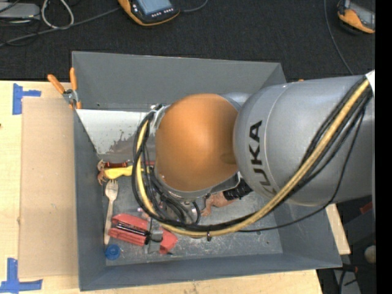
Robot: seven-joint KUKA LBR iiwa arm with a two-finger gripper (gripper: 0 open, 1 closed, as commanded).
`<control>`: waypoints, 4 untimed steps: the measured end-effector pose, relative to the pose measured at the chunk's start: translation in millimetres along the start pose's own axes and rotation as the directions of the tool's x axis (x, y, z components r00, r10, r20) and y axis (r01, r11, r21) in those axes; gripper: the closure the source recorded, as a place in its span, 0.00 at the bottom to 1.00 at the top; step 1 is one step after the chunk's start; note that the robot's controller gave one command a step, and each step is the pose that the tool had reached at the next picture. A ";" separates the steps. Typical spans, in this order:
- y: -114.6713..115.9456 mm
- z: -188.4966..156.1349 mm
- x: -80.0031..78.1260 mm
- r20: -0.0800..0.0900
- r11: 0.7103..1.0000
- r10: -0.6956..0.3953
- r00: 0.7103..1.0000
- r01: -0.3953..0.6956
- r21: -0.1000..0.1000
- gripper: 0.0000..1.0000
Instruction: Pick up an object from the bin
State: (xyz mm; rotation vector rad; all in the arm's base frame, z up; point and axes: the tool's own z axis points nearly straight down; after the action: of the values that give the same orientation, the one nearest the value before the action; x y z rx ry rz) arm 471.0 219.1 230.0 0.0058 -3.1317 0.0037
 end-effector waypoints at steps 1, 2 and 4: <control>-1.8 -4.2 -2.2 0.008 1.000 0.007 1.000 -0.007 -0.002 0.00; -23.9 98.2 -24.6 0.009 0.997 0.071 0.997 -0.071 -0.003 0.00; -27.5 125.6 -15.5 0.002 0.954 0.300 0.954 -0.300 -0.001 0.00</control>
Offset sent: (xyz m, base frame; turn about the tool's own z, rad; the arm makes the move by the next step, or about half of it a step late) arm 0.0357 -0.0389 -0.1600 0.1072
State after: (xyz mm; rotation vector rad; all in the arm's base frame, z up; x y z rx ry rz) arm 485.4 191.3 104.3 -0.4698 -3.0990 0.0052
